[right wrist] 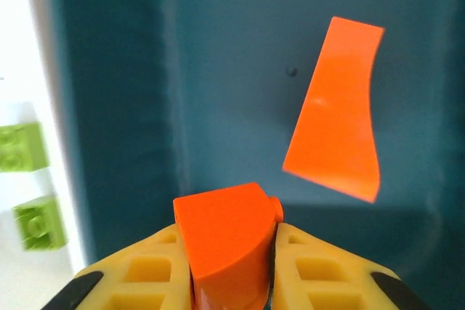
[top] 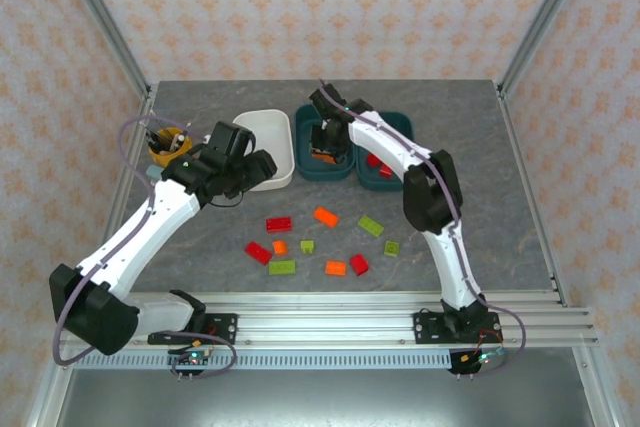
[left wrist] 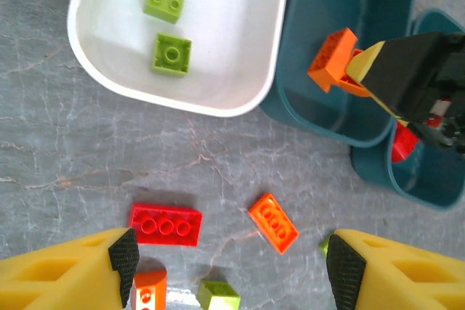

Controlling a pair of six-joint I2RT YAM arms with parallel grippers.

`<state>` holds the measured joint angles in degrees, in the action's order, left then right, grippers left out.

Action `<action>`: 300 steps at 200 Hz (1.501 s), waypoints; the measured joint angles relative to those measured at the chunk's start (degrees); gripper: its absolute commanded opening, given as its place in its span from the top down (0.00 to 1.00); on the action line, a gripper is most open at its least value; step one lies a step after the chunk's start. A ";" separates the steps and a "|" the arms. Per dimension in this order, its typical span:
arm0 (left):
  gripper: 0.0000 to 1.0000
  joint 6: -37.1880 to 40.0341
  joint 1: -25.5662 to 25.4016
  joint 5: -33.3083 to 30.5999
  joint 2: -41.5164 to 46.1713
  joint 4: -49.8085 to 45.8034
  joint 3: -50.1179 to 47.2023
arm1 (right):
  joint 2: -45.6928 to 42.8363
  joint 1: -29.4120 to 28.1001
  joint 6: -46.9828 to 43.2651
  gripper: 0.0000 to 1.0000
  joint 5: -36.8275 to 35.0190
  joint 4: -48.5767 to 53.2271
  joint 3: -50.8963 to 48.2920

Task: Sort the legos into containers by color

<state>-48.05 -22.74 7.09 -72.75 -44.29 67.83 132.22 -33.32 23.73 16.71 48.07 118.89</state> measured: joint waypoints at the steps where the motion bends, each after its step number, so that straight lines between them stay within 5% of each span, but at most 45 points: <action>1: 0.28 -0.02 0.02 0.07 -0.13 0.00 0.07 | 0.17 0.04 -0.04 0.68 0.11 0.09 0.13; 47: 0.28 -0.11 0.31 1.07 -1.55 -0.04 0.83 | 6.01 0.74 -1.14 0.42 3.10 4.22 4.92; 97: 0.31 -2.54 -0.15 3.41 -0.26 -2.32 -6.25 | 3.04 0.68 -1.42 0.40 2.56 5.07 3.21; 140: 0.31 -4.07 -7.63 4.76 0.15 -4.46 -12.92 | -16.37 -0.94 -3.69 0.35 -0.63 1.01 -13.53; 178: 0.14 -5.62 -12.44 5.99 2.84 -4.83 -20.28 | -36.09 -6.29 -5.31 0.25 -0.17 -6.51 -34.51; 230: 0.11 -7.91 -19.19 6.67 2.80 -3.48 -24.50 | -48.09 -11.72 -4.15 0.15 5.99 -13.22 -58.45; 300: 0.07 -9.94 -25.11 5.75 -6.27 0.28 -23.82 | -61.42 -12.72 -3.13 0.11 9.29 -14.82 -67.19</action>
<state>-58.00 -47.86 12.84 -79.02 -44.01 44.01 70.81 -46.04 20.60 26.00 33.26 51.70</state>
